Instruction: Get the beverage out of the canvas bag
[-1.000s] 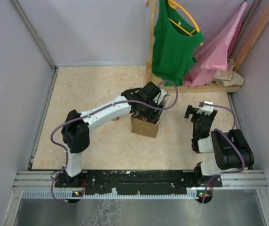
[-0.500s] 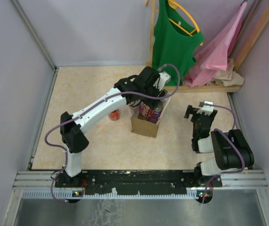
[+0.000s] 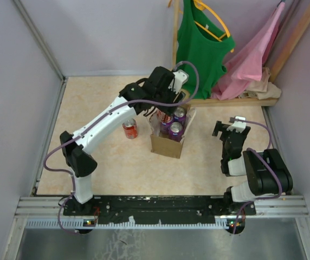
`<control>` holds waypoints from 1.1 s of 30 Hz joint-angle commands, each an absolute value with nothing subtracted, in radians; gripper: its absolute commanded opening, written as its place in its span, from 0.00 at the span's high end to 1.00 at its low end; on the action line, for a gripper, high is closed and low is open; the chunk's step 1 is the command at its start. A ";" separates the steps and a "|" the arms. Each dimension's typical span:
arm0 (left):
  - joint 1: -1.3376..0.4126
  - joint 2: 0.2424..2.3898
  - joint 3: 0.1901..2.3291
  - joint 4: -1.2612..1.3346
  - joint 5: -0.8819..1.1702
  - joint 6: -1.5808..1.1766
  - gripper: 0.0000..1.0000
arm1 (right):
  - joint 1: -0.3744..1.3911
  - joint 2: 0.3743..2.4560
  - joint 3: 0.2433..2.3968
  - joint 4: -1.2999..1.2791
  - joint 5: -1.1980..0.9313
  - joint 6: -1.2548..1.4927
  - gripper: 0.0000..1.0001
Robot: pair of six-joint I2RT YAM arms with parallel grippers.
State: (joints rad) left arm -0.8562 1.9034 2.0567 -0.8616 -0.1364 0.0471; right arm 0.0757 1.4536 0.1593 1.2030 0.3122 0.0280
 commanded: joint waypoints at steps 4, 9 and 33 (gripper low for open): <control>-0.797 1.770 2.100 -0.708 -0.180 0.070 1.00 | 0.074 1.450 0.176 1.236 0.314 0.032 0.01; -0.724 1.739 2.143 -0.688 -0.163 0.079 1.00 | 0.073 1.449 0.176 1.236 0.314 0.031 0.01; -0.384 1.209 1.326 -0.517 -0.257 -0.080 1.00 | 0.074 1.450 0.176 1.236 0.314 0.032 0.01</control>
